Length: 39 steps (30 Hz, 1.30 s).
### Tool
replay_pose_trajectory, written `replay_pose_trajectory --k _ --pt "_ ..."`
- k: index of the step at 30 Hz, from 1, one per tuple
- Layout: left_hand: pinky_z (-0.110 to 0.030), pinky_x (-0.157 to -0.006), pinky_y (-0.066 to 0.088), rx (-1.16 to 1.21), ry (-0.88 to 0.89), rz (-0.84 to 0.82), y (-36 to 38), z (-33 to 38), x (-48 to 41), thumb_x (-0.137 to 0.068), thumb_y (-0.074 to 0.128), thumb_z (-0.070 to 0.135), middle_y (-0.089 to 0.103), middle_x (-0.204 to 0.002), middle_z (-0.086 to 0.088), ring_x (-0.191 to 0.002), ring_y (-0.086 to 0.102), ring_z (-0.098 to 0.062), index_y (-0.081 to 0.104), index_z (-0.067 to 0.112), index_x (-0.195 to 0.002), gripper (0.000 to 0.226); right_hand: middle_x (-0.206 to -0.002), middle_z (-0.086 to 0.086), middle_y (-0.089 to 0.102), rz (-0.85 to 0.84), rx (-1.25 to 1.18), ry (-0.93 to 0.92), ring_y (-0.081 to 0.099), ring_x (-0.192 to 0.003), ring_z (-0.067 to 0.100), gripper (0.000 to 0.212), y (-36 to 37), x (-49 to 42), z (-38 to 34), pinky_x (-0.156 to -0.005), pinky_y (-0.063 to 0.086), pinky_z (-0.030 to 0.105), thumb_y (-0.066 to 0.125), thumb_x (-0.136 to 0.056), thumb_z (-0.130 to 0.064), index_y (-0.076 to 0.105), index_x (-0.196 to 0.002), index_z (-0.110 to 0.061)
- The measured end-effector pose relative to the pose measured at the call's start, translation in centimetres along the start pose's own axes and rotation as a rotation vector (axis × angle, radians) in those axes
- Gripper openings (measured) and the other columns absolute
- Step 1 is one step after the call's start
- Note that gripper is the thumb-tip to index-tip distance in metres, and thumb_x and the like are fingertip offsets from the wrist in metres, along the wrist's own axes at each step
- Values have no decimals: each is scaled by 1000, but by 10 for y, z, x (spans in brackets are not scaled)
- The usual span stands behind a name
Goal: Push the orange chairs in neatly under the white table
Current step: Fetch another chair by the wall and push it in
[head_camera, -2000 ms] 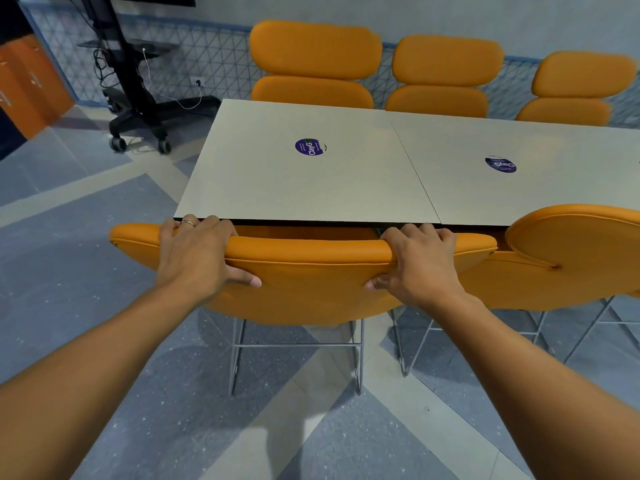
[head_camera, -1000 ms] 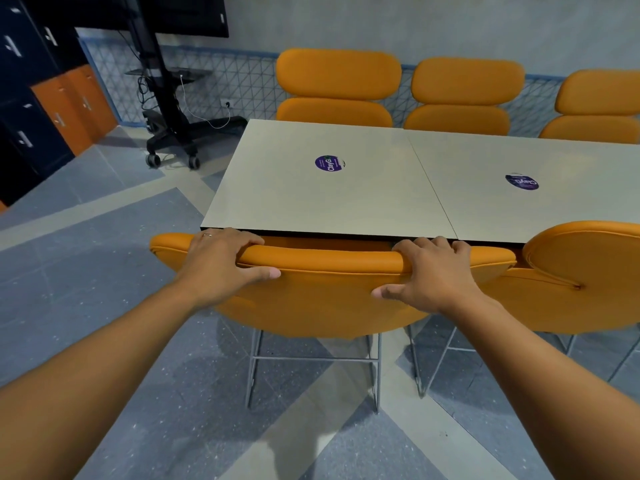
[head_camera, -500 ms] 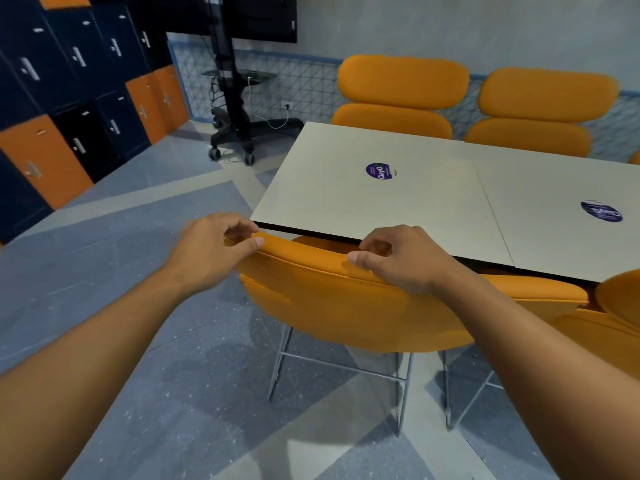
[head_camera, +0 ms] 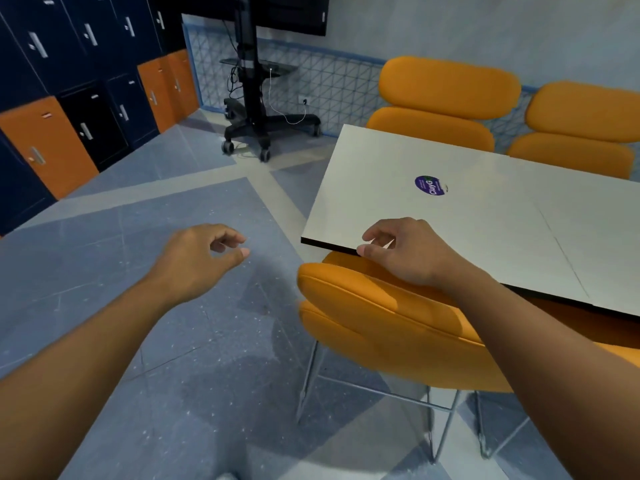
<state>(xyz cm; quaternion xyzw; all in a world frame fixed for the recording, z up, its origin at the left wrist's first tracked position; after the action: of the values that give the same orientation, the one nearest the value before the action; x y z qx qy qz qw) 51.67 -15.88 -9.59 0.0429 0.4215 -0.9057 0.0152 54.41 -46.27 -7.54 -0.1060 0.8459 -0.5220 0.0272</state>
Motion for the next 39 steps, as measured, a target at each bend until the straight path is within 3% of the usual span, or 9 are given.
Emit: replay_pose_trajectory --k 9,20,26,32,39 --pt "-26 -80 41 -25 9 -130 -52 -88 -76 -87 68 40 67 -108 5 -100 60 -12 68 24 -110 28 -131 4 63 -54 33 102 60 -110 23 44 37 -90 -67 -89 50 31 61 -95 -49 62 -130 -23" --pt "-24 -79 44 34 22 -193 -44 -145 -197 -87 69 36 66 -108 6 -99 60 -12 66 24 -112 28 -125 5 65 -142 21 187 58 -108 22 42 85 -221 -89 -85 42 30 63 -95 -47 62 -128 -21" --pt "-24 -80 44 -7 29 -249 -29 -168 -305 -88 68 37 64 -110 7 -99 58 -10 65 23 -115 31 -129 5 63 -150 -59 210 59 -112 24 41 108 -326 -80 -98 48 33 64 -94 -46 63 -127 -21" --pt "-22 -79 43 -31 24 -296 -17 -180 -428 -89 66 38 60 -109 9 -98 55 -7 63 24 -117 31 -120 2 68 -179 -165 241 65 -103 19 44 122 -432 -71 -98 52 36 68 -91 -49 62 -125 -22" --pt "-22 -85 43 -28 52 -359 -2 -189 -551 -89 65 39 63 -120 5 -104 57 -9 63 23 -119 34 -131 -1 63 -163 -179 303 63 -108 20 44 115 -537 -58 -101 51 38 64 -94 -48 59 -131 -25"
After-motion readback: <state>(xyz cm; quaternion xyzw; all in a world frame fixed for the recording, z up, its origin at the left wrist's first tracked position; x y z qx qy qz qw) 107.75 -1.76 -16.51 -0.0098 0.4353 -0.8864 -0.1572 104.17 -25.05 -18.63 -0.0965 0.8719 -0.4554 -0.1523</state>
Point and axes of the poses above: each hand's wrist, its own x-axis away from the middle knuckle, its own y-axis out of the palm, z = x × y, the point moved 6 cm from there along -x, towards the middle knuckle
